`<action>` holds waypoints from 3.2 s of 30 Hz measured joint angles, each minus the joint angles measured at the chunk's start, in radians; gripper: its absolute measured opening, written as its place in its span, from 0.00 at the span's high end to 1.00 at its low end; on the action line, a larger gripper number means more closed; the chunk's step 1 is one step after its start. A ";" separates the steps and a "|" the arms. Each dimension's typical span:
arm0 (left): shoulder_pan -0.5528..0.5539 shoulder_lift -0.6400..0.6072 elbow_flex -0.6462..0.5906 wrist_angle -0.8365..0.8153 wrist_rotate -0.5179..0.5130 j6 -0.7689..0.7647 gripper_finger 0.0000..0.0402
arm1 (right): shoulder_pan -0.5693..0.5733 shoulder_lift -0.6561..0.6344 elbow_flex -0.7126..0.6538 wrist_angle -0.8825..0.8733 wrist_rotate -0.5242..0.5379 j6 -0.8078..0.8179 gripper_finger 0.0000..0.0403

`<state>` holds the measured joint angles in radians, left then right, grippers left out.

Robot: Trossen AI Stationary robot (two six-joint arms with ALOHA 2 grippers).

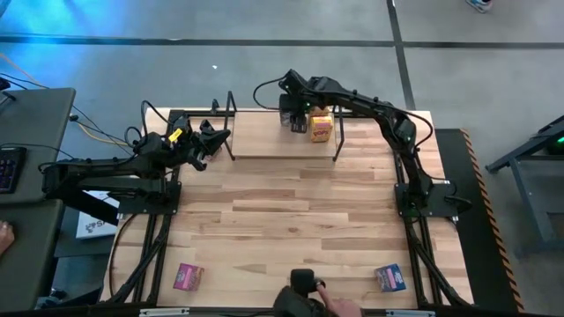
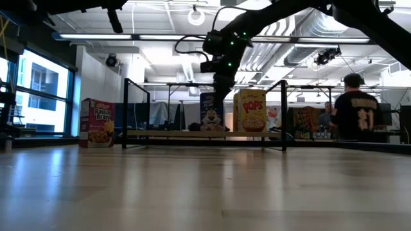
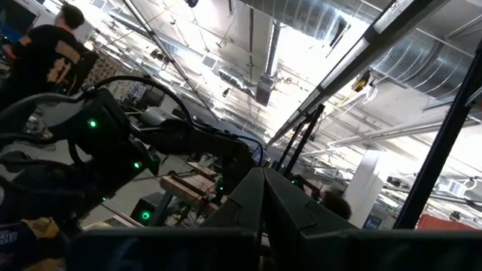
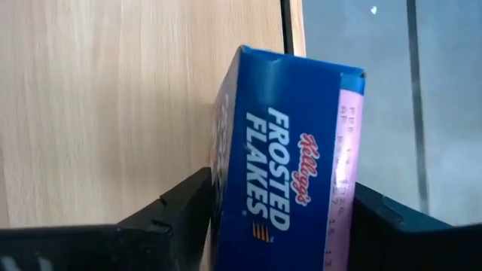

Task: Stack cereal on shelf
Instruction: Put the top right blue cereal box on the shelf, then put the blue cereal box on the shelf aligned with the other blue cereal box

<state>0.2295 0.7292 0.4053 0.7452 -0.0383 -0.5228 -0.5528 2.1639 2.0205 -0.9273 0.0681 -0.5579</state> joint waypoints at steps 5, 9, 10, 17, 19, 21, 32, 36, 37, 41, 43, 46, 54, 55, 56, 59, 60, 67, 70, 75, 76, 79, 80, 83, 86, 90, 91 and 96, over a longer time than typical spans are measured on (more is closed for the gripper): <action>0.000 0.000 0.000 0.000 0.000 -0.010 1.00 | -0.024 0.000 0.000 0.019 -0.064 -0.001 0.54; 0.000 0.000 0.000 0.000 0.000 -0.019 1.00 | -0.036 0.000 0.000 0.018 -0.104 -0.008 0.57; 0.000 0.000 0.000 0.000 0.000 -0.019 1.00 | -0.039 -0.001 0.000 0.017 -0.113 -0.008 0.57; 0.000 0.000 0.000 0.000 0.000 -0.026 1.00 | -0.043 -0.003 0.000 0.015 -0.203 -0.036 0.57; 0.000 0.000 0.000 0.000 0.000 -0.026 1.00 | -0.043 -0.003 0.000 0.016 -0.217 -0.066 0.57; 0.000 0.000 0.000 0.000 0.000 -0.027 1.00 | -0.043 -0.003 0.000 0.024 -0.218 -0.071 0.57; 0.000 0.000 0.000 0.000 0.000 -0.027 1.00 | -0.050 -0.003 0.000 0.027 -0.218 -0.057 0.57; 0.000 0.000 0.000 0.000 0.000 -0.027 1.00 | -0.049 -0.003 0.000 0.028 -0.219 -0.042 0.54; 0.000 0.000 0.000 0.000 0.000 -0.027 1.00 | -0.049 -0.003 0.000 0.028 -0.220 -0.042 0.53; 0.000 0.000 0.000 0.001 0.000 -0.027 1.00 | -0.050 -0.003 0.000 0.028 -0.219 -0.032 0.47; 0.000 0.000 0.000 0.001 0.000 -0.027 1.00 | -0.050 -0.003 0.000 0.029 -0.219 -0.015 0.45; 0.000 0.000 0.000 0.001 0.000 -0.027 1.00 | -0.050 -0.003 0.000 0.029 -0.220 0.011 0.42; 0.000 0.000 0.000 0.000 0.000 -0.027 1.00 | -0.050 -0.005 0.014 0.017 -0.238 0.020 0.39; 0.000 0.000 0.000 0.000 0.000 -0.027 1.00 | -0.051 -0.005 0.026 0.015 -0.235 0.015 0.39; 0.000 0.000 0.000 0.000 0.000 -0.027 1.00 | -0.053 -0.005 0.042 0.009 -0.234 0.010 0.39; 0.000 0.000 0.000 0.000 0.000 -0.027 1.00 | -0.063 -0.008 0.094 -0.024 -0.235 0.001 0.39; 0.000 0.000 0.000 0.000 0.000 -0.026 1.00 | -0.069 -0.008 0.113 -0.040 -0.237 0.001 0.39; 0.000 0.000 0.000 0.000 0.000 -0.025 1.00 | -0.095 -0.008 0.287 -0.219 -0.362 0.045 0.39; 0.000 0.000 0.000 0.000 0.000 -0.023 1.00 | -0.095 -0.023 0.336 -0.258 -0.490 0.116 0.39; 0.000 0.000 0.000 -0.001 0.000 -0.023 1.00 | -0.049 -0.130 0.257 -0.250 -0.672 0.251 0.40; 0.000 0.000 0.000 -0.003 0.000 -0.020 1.00 | -0.029 -0.148 0.243 -0.256 -0.674 0.265 0.40; 0.000 0.000 0.000 -0.021 0.001 0.011 1.00 | 0.054 -0.202 0.193 -0.274 -0.666 0.302 0.40; 0.000 0.000 0.000 -0.026 0.003 0.020 1.00 | 0.089 -0.225 0.175 -0.277 -0.654 0.317 0.40; 0.000 0.000 0.000 -0.026 0.026 0.029 1.00 | 0.194 -0.303 0.092 -0.296 -0.603 0.361 0.40; 0.000 0.000 0.000 -0.028 0.081 0.029 1.00 | 0.300 -0.402 -0.074 -0.262 -0.531 0.439 0.40; 0.000 -0.001 0.000 -0.037 0.167 0.022 1.00 | 0.422 -0.585 -0.403 -0.077 -0.436 0.658 0.40; 0.000 -0.002 0.000 -0.044 0.177 0.030 1.00 | 0.450 -0.634 -0.490 -0.009 -0.412 0.734 0.40; 0.000 -0.002 0.000 -0.072 0.165 0.078 1.00 | 0.568 -0.832 -0.808 0.329 -0.243 1.079 0.40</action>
<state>0.2298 0.7273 0.4049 0.6735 0.1268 -0.4443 0.0150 1.3317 1.2125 -0.5981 -0.1744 0.5207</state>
